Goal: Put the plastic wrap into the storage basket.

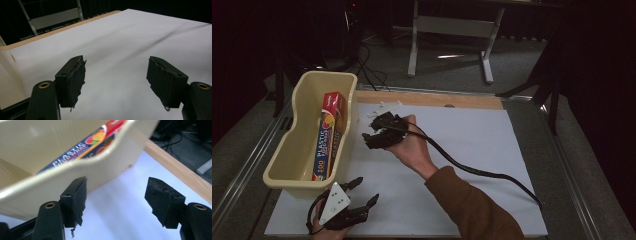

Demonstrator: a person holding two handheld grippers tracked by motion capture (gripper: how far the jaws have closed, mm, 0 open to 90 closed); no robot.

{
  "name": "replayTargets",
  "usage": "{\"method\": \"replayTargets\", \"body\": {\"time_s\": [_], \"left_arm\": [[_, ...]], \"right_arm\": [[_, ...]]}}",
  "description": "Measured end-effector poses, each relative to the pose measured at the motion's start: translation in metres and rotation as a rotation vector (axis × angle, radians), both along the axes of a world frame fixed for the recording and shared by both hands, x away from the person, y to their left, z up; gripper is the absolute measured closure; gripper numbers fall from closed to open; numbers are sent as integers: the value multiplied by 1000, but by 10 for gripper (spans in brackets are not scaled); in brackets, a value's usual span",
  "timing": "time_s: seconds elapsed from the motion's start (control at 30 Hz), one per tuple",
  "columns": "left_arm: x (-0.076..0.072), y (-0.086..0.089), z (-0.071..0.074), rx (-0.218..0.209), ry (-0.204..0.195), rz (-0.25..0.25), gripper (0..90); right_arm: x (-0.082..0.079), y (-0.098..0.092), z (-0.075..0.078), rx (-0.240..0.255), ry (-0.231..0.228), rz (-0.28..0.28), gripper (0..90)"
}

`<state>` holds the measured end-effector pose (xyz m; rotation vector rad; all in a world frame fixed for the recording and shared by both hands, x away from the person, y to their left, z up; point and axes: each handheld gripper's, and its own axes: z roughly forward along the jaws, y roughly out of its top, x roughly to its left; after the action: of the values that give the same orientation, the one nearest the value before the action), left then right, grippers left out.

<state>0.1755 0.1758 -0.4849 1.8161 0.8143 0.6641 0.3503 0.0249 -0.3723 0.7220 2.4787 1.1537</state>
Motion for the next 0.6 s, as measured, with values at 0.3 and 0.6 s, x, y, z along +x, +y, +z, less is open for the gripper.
{"method": "replayTargets", "body": {"time_s": [0.3,0.6], "left_arm": [[1,-2,-1,6,7,1,306],[3,-3,-2,17,15,11,304]], "right_arm": [[-5,-74,-18,-20,-60,-110,250],[-27,-150,-49,20,-58,-189,239]]}}
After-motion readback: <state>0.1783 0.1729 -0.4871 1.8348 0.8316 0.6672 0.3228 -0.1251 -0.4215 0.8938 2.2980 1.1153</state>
